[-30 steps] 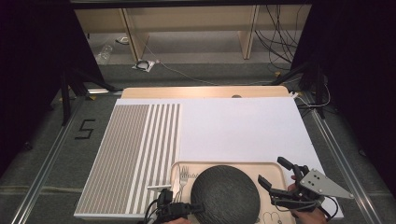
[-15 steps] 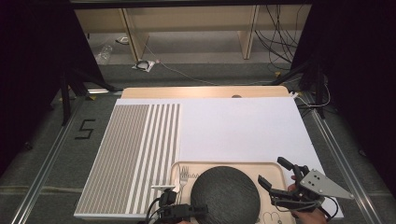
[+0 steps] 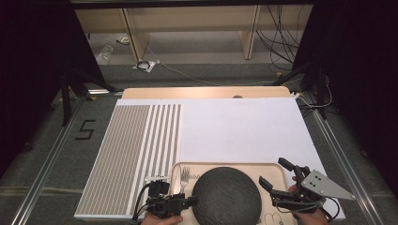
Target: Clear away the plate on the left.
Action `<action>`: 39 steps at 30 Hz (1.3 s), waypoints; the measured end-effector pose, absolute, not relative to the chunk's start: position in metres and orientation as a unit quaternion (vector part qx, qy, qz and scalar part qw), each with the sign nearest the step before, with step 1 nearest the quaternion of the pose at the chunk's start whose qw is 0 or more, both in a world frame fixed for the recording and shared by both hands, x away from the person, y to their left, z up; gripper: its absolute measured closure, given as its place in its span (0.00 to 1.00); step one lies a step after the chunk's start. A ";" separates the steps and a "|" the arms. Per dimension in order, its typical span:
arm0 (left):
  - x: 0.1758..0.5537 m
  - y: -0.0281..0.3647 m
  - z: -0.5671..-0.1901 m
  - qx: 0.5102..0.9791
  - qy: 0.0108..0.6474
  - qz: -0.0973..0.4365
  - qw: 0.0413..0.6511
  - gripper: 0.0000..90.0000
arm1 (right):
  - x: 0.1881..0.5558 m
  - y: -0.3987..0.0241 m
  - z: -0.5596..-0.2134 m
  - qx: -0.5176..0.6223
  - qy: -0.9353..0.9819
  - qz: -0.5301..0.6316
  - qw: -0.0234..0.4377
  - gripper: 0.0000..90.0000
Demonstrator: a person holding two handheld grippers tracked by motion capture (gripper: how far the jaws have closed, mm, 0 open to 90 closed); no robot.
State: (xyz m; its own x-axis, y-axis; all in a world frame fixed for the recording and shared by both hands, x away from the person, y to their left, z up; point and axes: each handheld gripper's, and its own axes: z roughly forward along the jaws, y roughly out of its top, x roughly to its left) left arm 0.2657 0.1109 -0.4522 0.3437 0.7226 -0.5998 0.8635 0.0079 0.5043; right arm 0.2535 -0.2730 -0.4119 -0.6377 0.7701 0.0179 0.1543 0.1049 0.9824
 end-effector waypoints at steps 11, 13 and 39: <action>0.265 0.117 -0.435 0.741 0.485 0.024 0.465 0.35 | 0.253 -0.273 -0.412 0.333 0.695 0.583 0.260 0.16; 0.265 0.119 -0.433 0.741 0.473 0.038 0.476 0.34 | 0.253 -0.273 -0.412 0.333 0.694 0.584 0.259 0.16; 0.265 0.143 -0.418 0.722 0.400 0.153 0.543 0.27 | 0.254 -0.273 -0.412 0.335 0.695 0.585 0.252 0.16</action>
